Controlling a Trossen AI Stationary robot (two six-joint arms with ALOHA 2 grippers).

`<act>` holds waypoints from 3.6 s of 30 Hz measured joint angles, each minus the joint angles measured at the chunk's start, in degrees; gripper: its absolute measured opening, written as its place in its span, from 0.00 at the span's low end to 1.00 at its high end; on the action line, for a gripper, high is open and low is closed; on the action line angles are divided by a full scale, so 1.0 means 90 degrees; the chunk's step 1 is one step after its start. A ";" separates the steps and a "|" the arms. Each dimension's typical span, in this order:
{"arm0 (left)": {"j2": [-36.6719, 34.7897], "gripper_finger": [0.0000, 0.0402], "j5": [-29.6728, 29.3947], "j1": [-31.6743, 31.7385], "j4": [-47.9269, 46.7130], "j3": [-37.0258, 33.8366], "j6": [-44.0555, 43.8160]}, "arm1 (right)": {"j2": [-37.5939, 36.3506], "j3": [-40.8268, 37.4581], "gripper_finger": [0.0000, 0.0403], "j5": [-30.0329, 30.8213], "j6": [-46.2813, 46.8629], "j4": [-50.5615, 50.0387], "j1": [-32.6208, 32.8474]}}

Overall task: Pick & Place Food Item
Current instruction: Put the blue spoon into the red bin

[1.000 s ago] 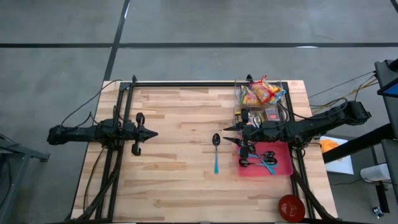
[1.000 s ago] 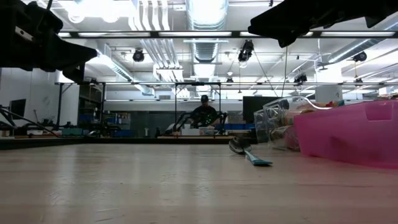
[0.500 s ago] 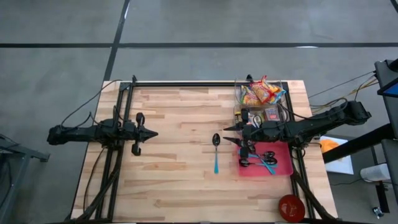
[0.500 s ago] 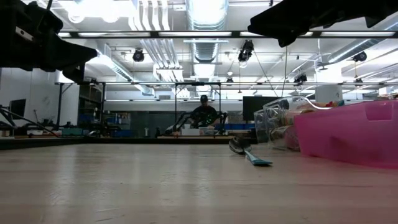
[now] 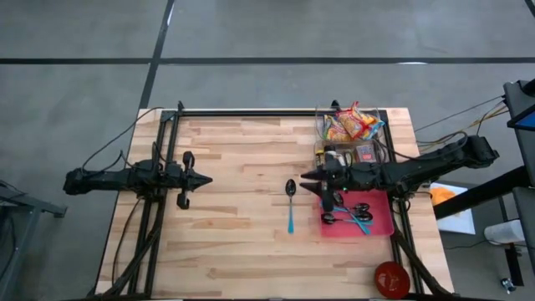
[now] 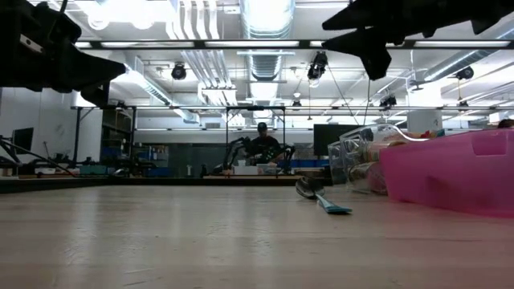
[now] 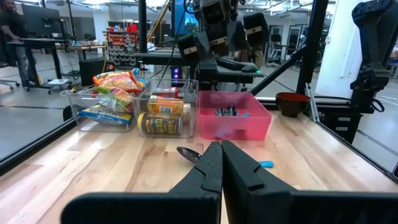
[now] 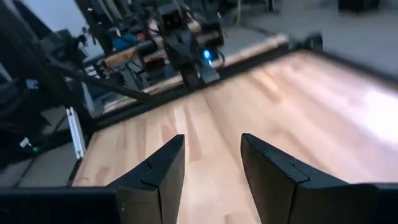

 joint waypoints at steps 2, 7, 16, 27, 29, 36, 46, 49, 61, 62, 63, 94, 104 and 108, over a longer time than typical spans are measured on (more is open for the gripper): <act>0.0000 0.00 0.0000 0.0000 0.0002 0.0000 0.0000 | 0.0000 0.0134 0.39 0.0000 0.0414 -0.0509 0.0000; 0.0000 0.00 -0.0001 0.0000 0.0001 -0.0002 0.0000 | 0.0000 0.0650 0.39 0.0002 0.1191 -0.1792 0.0000; 0.0000 0.00 0.0001 0.0002 -0.0003 -0.0002 -0.0001 | 0.0641 0.1649 0.38 0.0069 0.2233 -0.3654 0.0000; 0.0152 0.00 0.0008 0.0002 -0.0001 -0.0002 -0.0009 | 0.2656 0.3175 0.38 0.0191 0.3091 -0.5213 -0.0029; 0.0222 0.00 0.0001 0.0002 -0.0005 -0.0002 -0.0022 | 0.3022 0.3597 0.38 0.0219 0.3171 -0.5820 -0.0081; 0.0265 0.00 0.0000 0.0001 0.0003 -0.0002 -0.0022 | 0.4132 0.4804 0.38 -0.0055 0.2497 -0.7267 -0.0610; 0.0369 0.00 0.0000 0.0002 0.0004 -0.0002 -0.0019 | 0.4569 0.4831 0.38 -0.0474 0.3286 -0.6961 -0.0649; 0.0377 0.00 0.0000 0.0001 0.0002 -0.0002 -0.0019 | 0.4677 0.4834 0.38 -0.0175 0.3956 -0.6904 -0.0393; 0.0419 0.00 -0.0001 0.0001 -0.0001 -0.0002 -0.0003 | 0.5515 0.4997 0.38 0.0226 0.5510 -0.6909 0.0140; 0.0423 0.00 0.0001 0.0001 -0.0003 -0.0002 0.0001 | 0.5581 0.5028 0.38 0.0228 0.5580 -0.6913 0.0162; 0.0423 0.00 -0.0002 0.0002 0.0001 -0.0002 0.0001 | 0.5646 0.5061 0.38 0.0231 0.5655 -0.6950 0.0185; 0.0459 0.00 -0.0002 0.0002 0.0000 -0.0002 -0.0022 | 0.6042 0.5415 0.38 0.0666 0.5922 -0.7339 0.0311; 0.0459 0.00 0.0000 0.0000 0.0000 -0.0002 -0.0022 | 0.6026 0.5870 0.38 0.0882 0.5487 -0.7787 0.0306; 0.0459 0.00 -0.0002 0.0000 0.0000 -0.0002 -0.0021 | 0.6178 0.6111 0.38 0.0780 0.5472 -0.8102 0.0306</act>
